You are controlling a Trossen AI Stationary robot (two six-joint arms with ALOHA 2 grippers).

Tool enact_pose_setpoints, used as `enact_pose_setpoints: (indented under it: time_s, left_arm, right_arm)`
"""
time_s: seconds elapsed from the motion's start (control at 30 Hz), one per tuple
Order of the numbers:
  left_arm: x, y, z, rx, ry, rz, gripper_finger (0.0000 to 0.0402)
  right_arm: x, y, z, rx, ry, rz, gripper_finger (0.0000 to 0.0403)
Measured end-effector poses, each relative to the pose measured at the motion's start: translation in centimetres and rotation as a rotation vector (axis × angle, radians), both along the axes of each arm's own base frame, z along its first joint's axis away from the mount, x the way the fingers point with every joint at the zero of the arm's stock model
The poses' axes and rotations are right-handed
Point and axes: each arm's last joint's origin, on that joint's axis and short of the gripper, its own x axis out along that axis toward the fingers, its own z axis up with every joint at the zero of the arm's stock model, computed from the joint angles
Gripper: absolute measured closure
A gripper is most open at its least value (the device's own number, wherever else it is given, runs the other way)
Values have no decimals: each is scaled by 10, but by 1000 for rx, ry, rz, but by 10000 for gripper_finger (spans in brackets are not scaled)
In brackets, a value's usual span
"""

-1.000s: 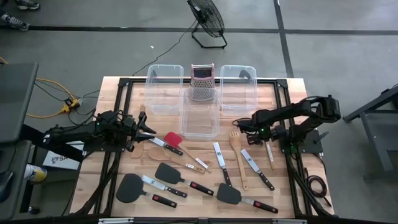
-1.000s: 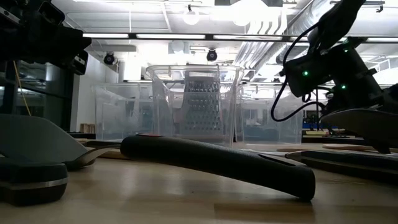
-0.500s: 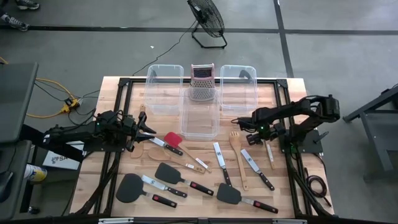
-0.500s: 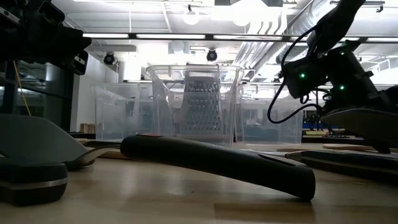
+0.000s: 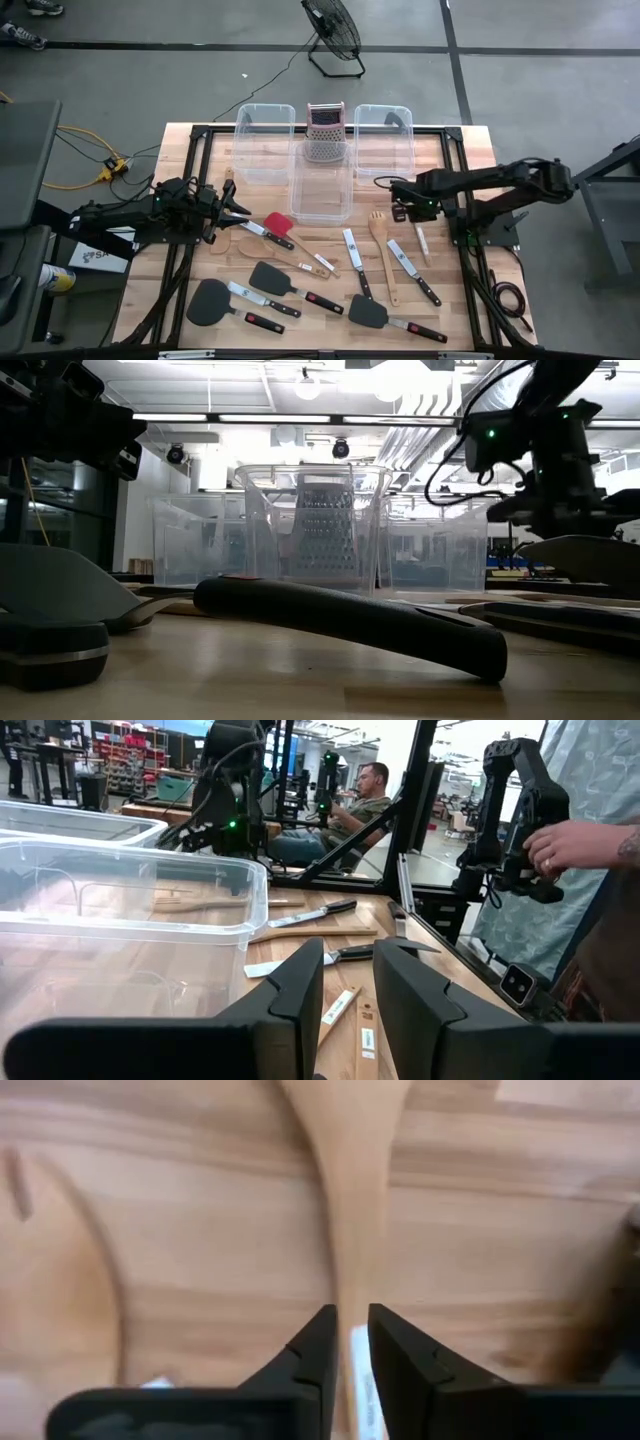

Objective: Pick & Place Kitchen Items
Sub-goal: Put the brown serving spoon into the right transparent bin

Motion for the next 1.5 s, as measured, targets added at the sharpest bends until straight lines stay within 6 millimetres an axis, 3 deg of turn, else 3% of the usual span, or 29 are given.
enact_pose_setpoints:
  time_s: [0.23, 0.53, 0.7, 0.93, 1.27, 1.5]
  left_arm:
    - [0, 0, 0, 0, 0, 1, 312]
    - [0, 0, 0, -1, 0, 4, 312]
    - [0, 0, 0, 0, 0, 4, 312]
    - [0, 0, 0, 0, 0, 3, 312]
    - [0, 0, 0, 0, 0, 4, 312]
    - [0, 0, 0, 0, 0, 3, 312]
  right_arm:
    - [-1, 0, -1, -15, 20, 30, 343]
    - [8, 2, -17, 2, 85, 46, 221]
    - [7, 3, -31, 11, 96, 42, 197]
    - [7, 3, -38, 10, 68, 57, 224]
    - [7, 4, -38, 34, 65, 49, 333]
    - [4, 9, -35, 50, 72, 16, 334]
